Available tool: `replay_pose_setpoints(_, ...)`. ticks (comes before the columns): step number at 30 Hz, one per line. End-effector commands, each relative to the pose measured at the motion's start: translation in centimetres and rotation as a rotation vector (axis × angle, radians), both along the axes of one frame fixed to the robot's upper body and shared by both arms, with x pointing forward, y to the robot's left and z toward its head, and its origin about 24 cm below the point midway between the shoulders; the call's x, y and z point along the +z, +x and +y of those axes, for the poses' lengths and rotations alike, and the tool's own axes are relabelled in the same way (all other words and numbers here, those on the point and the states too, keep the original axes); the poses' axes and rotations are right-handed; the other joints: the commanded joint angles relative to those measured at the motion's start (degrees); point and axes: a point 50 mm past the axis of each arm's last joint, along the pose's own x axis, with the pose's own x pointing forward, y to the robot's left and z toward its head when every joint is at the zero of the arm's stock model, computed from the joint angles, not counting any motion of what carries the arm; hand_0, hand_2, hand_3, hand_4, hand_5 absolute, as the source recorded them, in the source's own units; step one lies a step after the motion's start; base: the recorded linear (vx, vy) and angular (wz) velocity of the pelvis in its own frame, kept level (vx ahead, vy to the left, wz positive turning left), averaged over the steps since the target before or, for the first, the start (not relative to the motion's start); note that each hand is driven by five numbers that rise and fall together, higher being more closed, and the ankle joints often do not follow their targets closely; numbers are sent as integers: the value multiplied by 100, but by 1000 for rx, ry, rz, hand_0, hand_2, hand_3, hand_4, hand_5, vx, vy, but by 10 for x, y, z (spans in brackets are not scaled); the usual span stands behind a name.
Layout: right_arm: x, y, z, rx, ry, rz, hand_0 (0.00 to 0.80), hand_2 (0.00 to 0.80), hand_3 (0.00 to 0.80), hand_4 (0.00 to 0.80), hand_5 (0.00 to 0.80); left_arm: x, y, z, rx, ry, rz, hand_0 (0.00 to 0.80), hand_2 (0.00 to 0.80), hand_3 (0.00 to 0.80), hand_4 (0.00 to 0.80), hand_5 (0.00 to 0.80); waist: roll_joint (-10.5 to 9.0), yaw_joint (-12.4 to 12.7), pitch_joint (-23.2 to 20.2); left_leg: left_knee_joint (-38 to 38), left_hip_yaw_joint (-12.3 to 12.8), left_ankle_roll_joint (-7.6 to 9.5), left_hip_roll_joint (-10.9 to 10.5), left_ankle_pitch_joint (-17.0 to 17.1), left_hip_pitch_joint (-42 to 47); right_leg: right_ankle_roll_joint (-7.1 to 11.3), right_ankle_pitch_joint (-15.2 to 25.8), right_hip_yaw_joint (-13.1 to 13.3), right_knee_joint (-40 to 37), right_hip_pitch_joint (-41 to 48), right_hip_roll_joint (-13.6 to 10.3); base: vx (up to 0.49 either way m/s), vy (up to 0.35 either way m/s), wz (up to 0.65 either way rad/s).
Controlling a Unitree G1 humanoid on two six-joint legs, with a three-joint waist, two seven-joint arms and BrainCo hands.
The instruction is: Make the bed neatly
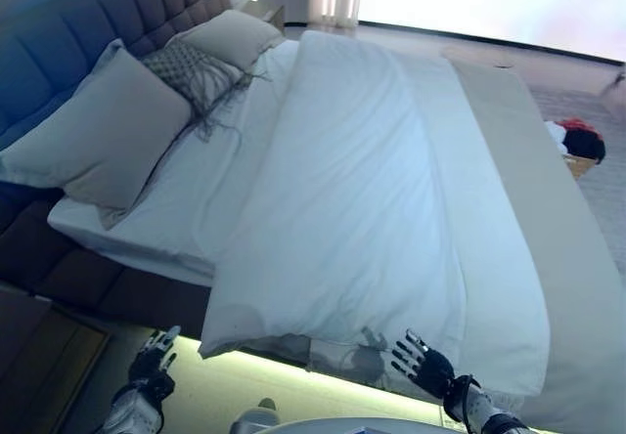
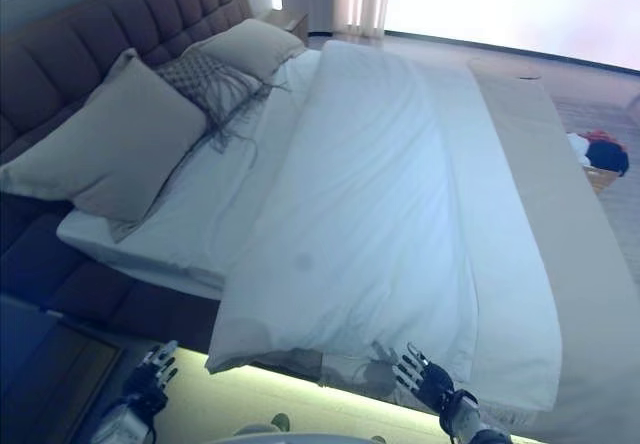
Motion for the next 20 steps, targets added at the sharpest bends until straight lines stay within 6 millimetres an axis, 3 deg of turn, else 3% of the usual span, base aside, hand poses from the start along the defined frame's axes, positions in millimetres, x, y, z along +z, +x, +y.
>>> replay_pose_setpoints(1,-3,1,4,-53,2,-1,0,0,0,0,0,-7,16,-25,-219,100,61,0,0,0,0,0,105,-144,-97,-6,104,-1,-36,-100,-152,244,103,-19,2,-71,-165,67,-15,-17)
replay_pose_setpoints(5,-14,-24,5,-67,-63,115,0,0,0,0,0,-24,-1,-49,-317,54,191,0,0,0,0,0,143,-413,-135,-6,336,28,24,-172,22,202,63,201,2,-16,-93,76,1,-31)
replay_pose_setpoints(8,-23,-47,11,56,-145,248,0,0,0,0,0,-36,-15,-78,-410,4,284,0,0,0,0,0,156,-578,-126,-6,451,62,45,-232,148,159,35,376,2,25,-27,81,-12,-32)
replay_pose_setpoints(12,-26,-56,18,172,-173,289,0,0,0,0,0,-43,-26,-98,-501,-31,334,0,0,0,0,0,154,-638,-112,-6,506,76,61,-271,258,129,14,473,2,80,20,72,-29,-33)
replay_pose_setpoints(16,-26,-58,15,214,-194,302,0,0,0,0,0,-45,-33,-103,-602,-8,369,0,0,0,0,0,147,-700,-106,-6,516,82,79,-307,321,125,-5,578,2,104,60,47,-25,-9)
replay_pose_setpoints(20,-24,-50,12,289,-219,286,0,0,0,0,0,-43,-27,-93,-562,-5,373,0,0,0,0,0,156,-713,-91,3,490,70,89,-310,348,123,-19,629,2,121,72,29,-8,-10)
